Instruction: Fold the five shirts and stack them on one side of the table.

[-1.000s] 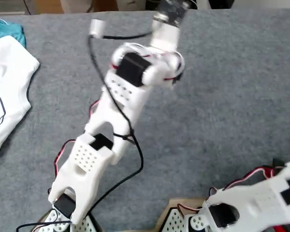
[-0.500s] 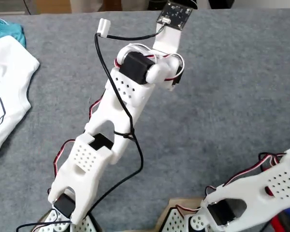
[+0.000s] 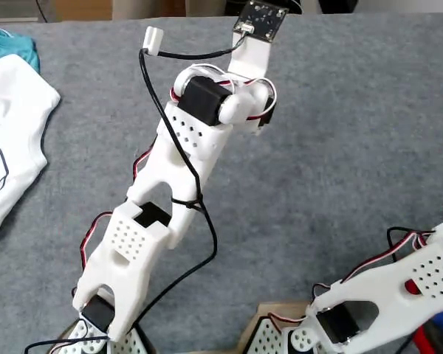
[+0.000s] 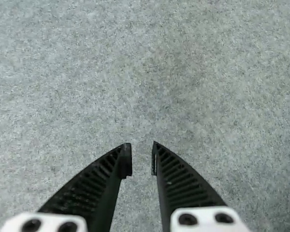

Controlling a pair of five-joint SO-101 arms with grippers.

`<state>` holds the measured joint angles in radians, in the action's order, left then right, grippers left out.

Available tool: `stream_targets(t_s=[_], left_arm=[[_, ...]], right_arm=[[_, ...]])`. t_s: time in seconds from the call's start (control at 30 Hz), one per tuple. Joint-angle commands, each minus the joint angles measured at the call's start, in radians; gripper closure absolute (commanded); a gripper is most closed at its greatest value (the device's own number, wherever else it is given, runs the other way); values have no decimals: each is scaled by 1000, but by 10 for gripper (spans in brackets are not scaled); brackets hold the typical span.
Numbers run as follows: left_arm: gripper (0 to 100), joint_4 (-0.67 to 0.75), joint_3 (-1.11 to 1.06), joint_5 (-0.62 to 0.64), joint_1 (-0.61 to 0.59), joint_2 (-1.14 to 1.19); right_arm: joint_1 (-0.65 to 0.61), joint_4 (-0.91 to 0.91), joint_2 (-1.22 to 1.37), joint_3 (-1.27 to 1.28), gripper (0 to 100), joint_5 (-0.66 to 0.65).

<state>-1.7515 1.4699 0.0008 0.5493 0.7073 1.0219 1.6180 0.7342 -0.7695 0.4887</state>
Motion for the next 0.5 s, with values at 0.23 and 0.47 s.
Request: stream_targets(t_s=[0.23,0.47], left_arm=[[911,-9,-2,8,-9,-59],[911,-9,-2,8,-9,-59]], right_arm=[[4,-6,-2,-41,846,6],[50,-6,-2,-44,906,0]])
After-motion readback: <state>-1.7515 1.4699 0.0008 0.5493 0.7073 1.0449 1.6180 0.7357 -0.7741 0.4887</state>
